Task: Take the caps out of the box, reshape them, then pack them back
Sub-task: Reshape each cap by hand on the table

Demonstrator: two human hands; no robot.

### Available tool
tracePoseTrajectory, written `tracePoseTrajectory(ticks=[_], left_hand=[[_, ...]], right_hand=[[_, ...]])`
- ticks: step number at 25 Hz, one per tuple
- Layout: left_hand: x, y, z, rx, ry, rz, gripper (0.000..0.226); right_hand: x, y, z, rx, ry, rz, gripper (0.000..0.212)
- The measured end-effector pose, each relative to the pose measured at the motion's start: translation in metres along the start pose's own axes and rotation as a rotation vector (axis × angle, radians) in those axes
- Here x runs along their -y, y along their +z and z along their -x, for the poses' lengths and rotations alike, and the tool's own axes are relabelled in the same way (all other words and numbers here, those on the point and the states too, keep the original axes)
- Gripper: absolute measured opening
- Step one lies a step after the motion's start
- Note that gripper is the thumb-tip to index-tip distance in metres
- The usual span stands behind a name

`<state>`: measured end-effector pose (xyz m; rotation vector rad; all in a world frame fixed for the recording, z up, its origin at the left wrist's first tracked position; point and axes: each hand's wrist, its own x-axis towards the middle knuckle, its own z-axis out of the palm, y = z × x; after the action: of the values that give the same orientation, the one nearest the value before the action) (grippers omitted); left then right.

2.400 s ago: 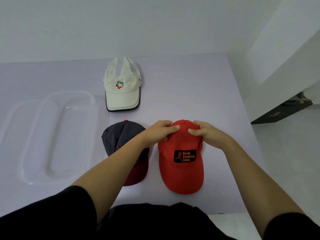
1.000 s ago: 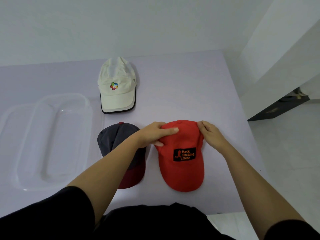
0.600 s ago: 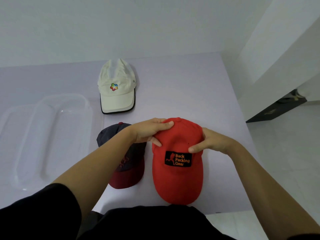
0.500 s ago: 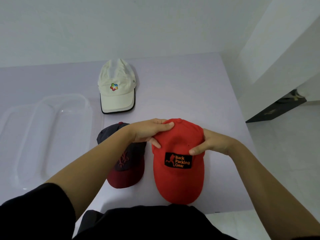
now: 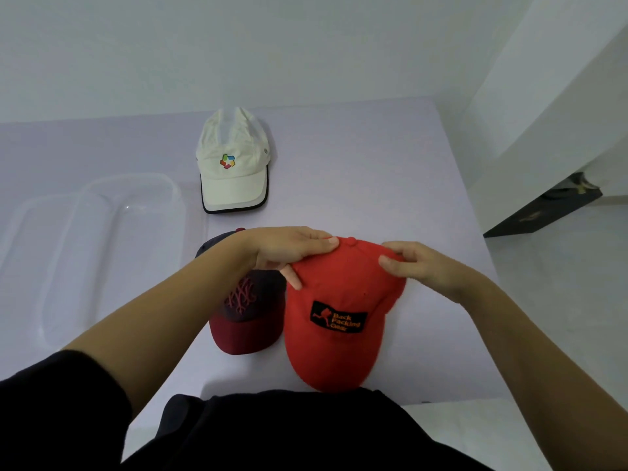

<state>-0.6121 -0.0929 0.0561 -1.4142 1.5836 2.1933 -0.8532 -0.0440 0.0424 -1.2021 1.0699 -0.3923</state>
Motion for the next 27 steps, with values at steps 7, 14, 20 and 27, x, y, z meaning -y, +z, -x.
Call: tracePoseTrajectory(ticks=[7, 14, 20, 27], left_hand=[[0.016, 0.002, -0.058, -0.192, -0.146, 0.168, 0.045], [0.024, -0.024, -0.08, -0.487, -0.075, -0.169, 0.03], [0.018, -0.032, -0.086, -0.5, 0.088, -0.34, 0.025], [0.012, -0.053, -0.072, -0.542, 0.039, -0.394, 0.029]], right_hand=[[-0.044, -0.021, -0.063, -0.469, 0.149, 0.286, 0.031], [-0.075, -0.038, -0.08, -0.412, 0.123, 0.209, 0.035], [-0.083, -0.051, -0.086, -0.486, 0.064, 0.534, 0.037], [-0.066, -0.044, -0.073, -0.647, 0.053, 0.235, 0.043]])
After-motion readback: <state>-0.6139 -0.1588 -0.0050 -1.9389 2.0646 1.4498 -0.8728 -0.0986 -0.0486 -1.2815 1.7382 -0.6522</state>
